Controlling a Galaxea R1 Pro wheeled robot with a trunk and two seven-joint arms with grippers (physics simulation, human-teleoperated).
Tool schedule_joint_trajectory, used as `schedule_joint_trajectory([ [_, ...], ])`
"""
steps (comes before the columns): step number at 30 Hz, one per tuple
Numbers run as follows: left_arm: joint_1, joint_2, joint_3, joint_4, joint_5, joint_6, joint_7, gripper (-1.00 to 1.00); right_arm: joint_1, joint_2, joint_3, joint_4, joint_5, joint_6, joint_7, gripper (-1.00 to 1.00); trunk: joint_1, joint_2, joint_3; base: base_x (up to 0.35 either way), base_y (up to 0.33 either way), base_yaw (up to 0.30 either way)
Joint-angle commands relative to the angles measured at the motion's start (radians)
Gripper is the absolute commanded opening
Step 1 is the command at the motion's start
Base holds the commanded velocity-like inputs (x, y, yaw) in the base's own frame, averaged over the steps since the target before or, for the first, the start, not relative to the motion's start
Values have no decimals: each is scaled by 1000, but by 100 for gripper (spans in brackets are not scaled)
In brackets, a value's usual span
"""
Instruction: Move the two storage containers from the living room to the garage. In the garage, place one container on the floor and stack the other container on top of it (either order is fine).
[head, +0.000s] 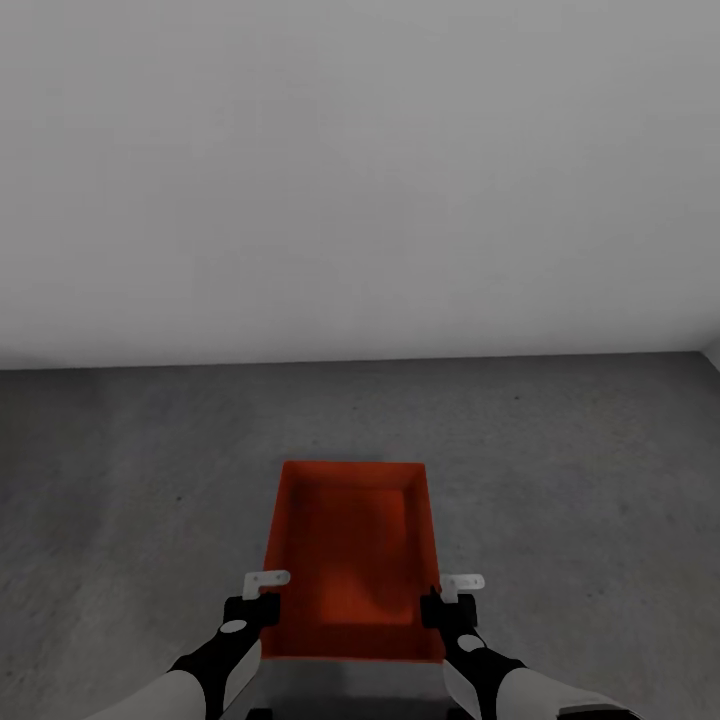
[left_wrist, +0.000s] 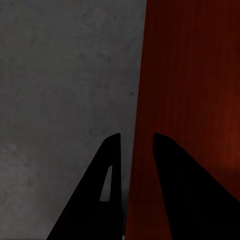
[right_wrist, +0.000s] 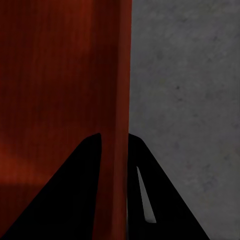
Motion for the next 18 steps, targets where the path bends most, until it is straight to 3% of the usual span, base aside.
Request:
schedule_joint_trajectory([
  [1, 0, 0, 16, 4, 6, -4, 10, -100, -1, 2, -46, -3, 28, 0, -5, -100, 4, -8, -4, 0, 0, 0],
  [18, 0, 0, 16, 3, 6, -4, 10, -100, -1, 2, -46, -3, 28, 0, -5, -100, 69, -127, -40, 0, 0, 0],
])
